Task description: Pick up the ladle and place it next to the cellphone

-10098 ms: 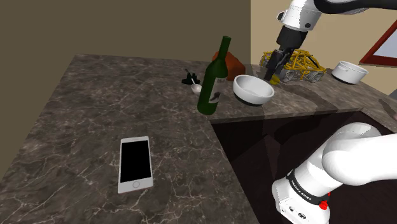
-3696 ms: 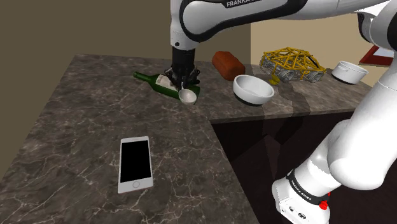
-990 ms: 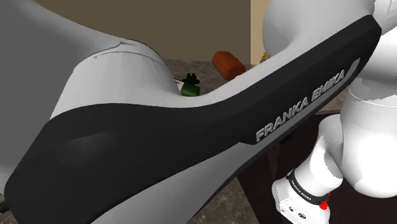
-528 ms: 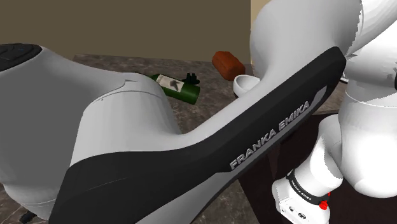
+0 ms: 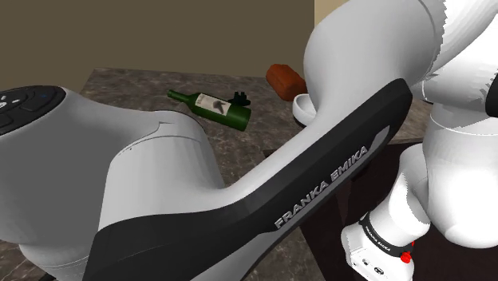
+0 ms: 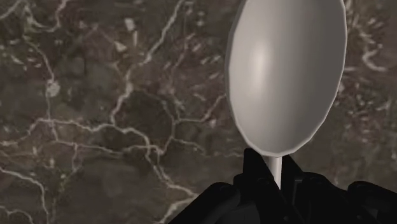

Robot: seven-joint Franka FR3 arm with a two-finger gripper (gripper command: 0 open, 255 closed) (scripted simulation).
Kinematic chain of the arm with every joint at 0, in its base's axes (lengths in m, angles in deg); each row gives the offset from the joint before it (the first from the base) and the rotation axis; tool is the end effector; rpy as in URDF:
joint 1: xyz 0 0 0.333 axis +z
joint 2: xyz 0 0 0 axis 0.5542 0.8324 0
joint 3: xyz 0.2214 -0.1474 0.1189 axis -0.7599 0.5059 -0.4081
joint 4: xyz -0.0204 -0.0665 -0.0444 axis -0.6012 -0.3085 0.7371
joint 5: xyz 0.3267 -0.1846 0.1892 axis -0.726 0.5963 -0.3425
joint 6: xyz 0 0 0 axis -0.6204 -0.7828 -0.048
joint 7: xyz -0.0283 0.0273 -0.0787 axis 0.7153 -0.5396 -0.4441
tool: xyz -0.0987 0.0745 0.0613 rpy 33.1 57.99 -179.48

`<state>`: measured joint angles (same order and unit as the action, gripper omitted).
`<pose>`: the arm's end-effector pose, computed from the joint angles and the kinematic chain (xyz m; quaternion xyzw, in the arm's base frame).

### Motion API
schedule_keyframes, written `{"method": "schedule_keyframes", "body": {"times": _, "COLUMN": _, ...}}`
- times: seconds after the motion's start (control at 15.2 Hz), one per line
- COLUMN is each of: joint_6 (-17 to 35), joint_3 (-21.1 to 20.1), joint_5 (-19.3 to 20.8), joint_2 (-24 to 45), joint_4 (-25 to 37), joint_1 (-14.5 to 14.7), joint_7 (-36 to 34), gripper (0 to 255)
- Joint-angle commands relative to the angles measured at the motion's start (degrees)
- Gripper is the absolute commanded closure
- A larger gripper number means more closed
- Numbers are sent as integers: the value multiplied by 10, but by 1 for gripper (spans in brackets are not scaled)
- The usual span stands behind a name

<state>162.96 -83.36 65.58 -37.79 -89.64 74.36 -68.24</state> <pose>0.2612 0.6167 0.2732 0.9877 -0.1485 -0.0395 0.0285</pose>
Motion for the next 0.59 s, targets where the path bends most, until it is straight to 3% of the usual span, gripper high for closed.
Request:
{"method": "schedule_keyframes", "body": {"times": 0.0, "joint_6": 0, "joint_3": 0, "joint_5": 0, "joint_2": 0, "joint_4": 0, "joint_1": 0, "joint_7": 0, "gripper": 255}}
{"method": "schedule_keyframes", "body": {"times": 0.13, "joint_6": 0, "joint_3": 0, "joint_5": 0, "joint_2": 0, "joint_4": 0, "joint_1": 0, "joint_7": 0, "gripper": 255}}
{"method": "schedule_keyframes", "body": {"times": 0.2, "joint_6": 0, "joint_3": 0, "joint_5": 0, "joint_2": 0, "joint_4": 0, "joint_1": 0, "joint_7": 0, "gripper": 0}}
{"method": "schedule_keyframes", "body": {"times": 0.53, "joint_6": 0, "joint_3": 0, "joint_5": 0, "joint_2": 0, "joint_4": 0, "joint_1": 0, "joint_7": 0, "gripper": 0}}
